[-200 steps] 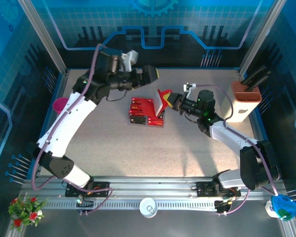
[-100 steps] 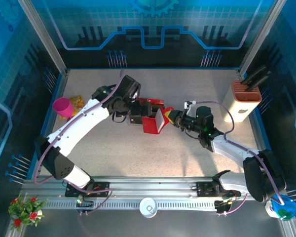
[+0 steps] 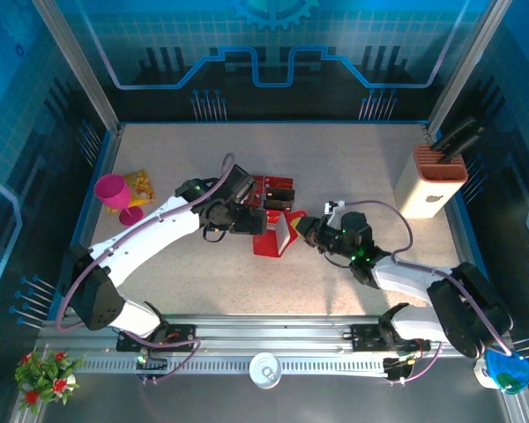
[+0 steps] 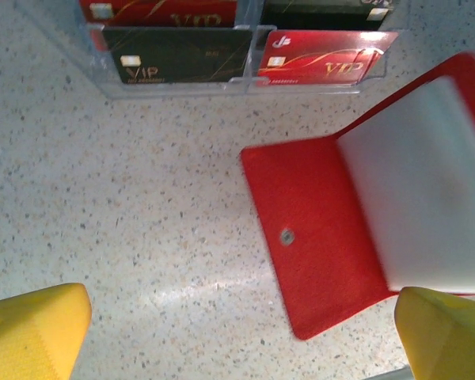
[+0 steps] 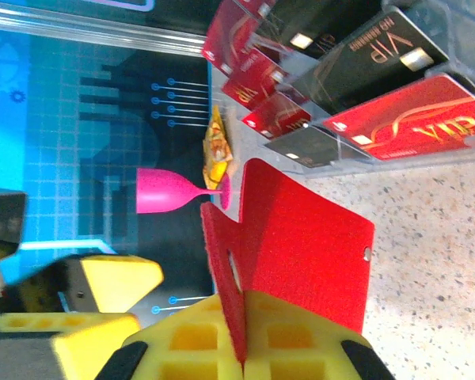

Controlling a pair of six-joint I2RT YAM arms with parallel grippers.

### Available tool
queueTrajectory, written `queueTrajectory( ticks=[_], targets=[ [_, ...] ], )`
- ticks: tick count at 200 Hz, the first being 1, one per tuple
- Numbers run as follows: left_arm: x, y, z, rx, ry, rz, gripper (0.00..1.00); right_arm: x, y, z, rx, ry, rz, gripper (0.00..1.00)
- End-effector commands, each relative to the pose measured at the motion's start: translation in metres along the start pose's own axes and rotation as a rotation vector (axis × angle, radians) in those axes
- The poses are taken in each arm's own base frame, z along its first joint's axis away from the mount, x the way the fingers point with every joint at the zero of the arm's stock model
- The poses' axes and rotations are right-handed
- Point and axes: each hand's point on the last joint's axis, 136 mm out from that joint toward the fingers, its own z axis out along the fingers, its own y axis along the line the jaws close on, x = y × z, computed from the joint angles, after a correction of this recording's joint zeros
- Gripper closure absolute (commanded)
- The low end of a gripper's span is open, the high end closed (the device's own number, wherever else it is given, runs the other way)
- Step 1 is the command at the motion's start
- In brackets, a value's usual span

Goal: Put the credit cards into the card holder

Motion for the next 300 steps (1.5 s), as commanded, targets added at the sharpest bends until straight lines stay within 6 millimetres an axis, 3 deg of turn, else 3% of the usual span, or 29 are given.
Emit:
queueTrajectory(
  ticks=[1,54,82,129,171,204,238,278,300],
  targets=[
    [-0.002,0.003,0.019,-0.032,-0.010,0.077,0.01,-0.004,0.006,0.010,-0.069,-0.083,-0.038,1.00],
    [0.013,0.020,0.049,-0.124,0.069,0.142,0.01,0.020,-0.021,0.044,-0.116,-0.126,0.027,1.00],
    [0.020,0.033,0.058,-0.176,0.082,0.158,0.01,0.029,-0.022,0.052,-0.103,-0.134,-0.007,1.00],
    [0.024,0.040,0.063,-0.189,0.070,0.148,0.01,0.030,-0.042,0.046,-0.029,-0.167,-0.001,1.00],
    [0.042,0.049,0.078,-0.205,0.116,0.149,0.01,0.027,-0.060,0.034,0.036,-0.210,0.009,1.00],
    [0.053,0.065,0.094,-0.262,0.159,0.166,0.01,0.031,-0.066,0.032,0.060,-0.214,0.003,1.00],
    [0.050,0.083,0.099,-0.302,0.160,0.153,0.01,0.033,-0.069,0.025,0.087,-0.230,-0.005,1.00],
    [0.043,0.090,0.101,-0.304,0.152,0.150,0.01,0.034,-0.071,0.012,0.148,-0.236,-0.033,0.65],
    [0.040,0.087,0.103,-0.291,0.150,0.152,0.01,0.033,-0.068,0.006,0.174,-0.235,-0.051,0.55]
  ],
)
